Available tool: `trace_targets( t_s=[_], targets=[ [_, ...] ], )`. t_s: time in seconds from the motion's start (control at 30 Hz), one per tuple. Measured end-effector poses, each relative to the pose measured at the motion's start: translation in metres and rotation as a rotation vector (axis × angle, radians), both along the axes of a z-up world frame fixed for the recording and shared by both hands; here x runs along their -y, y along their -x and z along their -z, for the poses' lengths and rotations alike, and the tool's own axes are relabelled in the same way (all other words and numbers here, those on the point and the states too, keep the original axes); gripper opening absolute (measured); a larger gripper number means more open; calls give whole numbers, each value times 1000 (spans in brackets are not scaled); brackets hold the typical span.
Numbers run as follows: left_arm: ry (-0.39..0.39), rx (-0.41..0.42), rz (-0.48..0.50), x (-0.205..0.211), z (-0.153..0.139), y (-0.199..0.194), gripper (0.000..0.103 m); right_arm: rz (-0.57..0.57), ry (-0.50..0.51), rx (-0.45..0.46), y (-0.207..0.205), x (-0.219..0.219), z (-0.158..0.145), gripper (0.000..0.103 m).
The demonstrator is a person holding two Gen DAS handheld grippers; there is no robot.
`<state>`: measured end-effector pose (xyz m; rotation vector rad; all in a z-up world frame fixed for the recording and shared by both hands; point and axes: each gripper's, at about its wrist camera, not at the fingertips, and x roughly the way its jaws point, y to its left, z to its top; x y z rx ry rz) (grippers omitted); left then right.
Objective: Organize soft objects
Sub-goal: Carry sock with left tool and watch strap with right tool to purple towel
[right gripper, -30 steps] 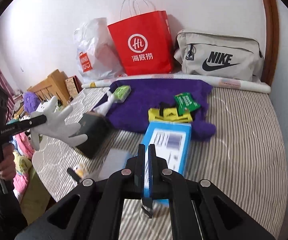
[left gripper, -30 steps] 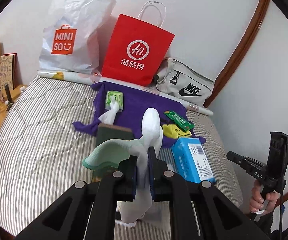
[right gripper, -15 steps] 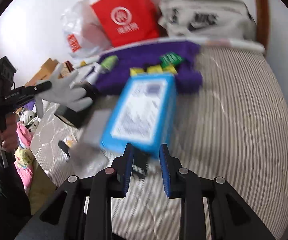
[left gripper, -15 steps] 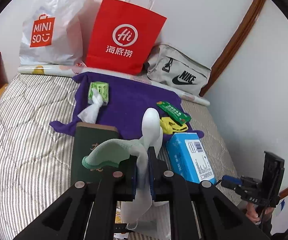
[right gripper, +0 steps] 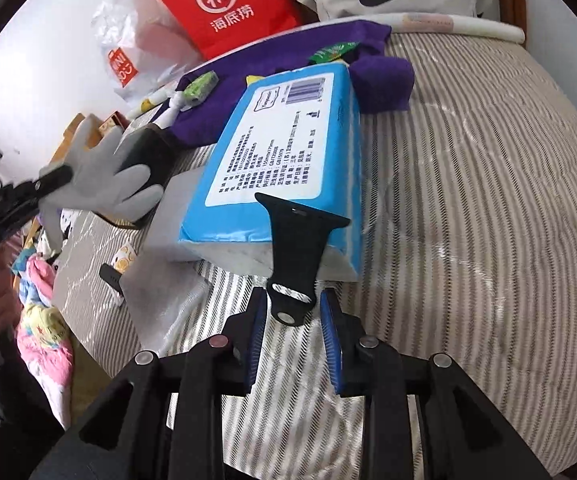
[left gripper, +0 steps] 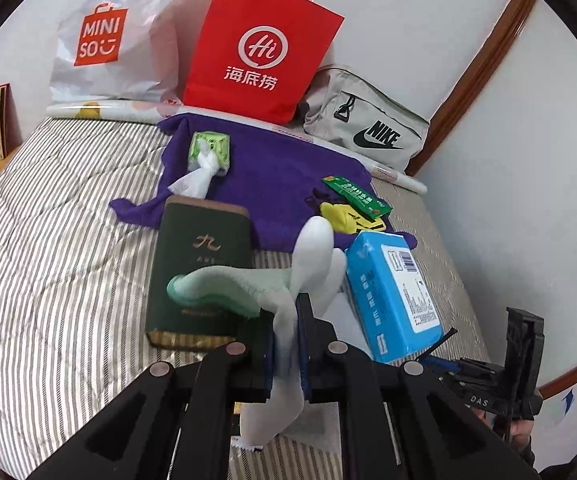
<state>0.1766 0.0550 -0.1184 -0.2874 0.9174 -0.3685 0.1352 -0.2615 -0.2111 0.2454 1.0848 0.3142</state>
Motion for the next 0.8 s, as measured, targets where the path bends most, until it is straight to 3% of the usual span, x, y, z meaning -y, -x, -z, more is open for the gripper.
trace_targets(
  t_s=[0.1, 0.23, 0.27, 0.37, 0.8],
  targets=[
    [6, 3, -2, -4, 0, 3, 10, 14, 22, 9, -3, -7, 1, 44],
    [12, 5, 6, -5, 1, 3, 10, 31, 62, 8, -8, -16, 4, 45],
    [13, 6, 10, -4, 1, 2, 10, 33, 69, -2, -9, -16, 7, 45],
    [20, 10, 20, -3, 0, 2, 10, 57, 126, -2, -9, -19, 12, 28],
    [31, 53, 34, -3, -17, -22, 10, 36, 112, 27, 6, -7, -8, 27]
  ],
)
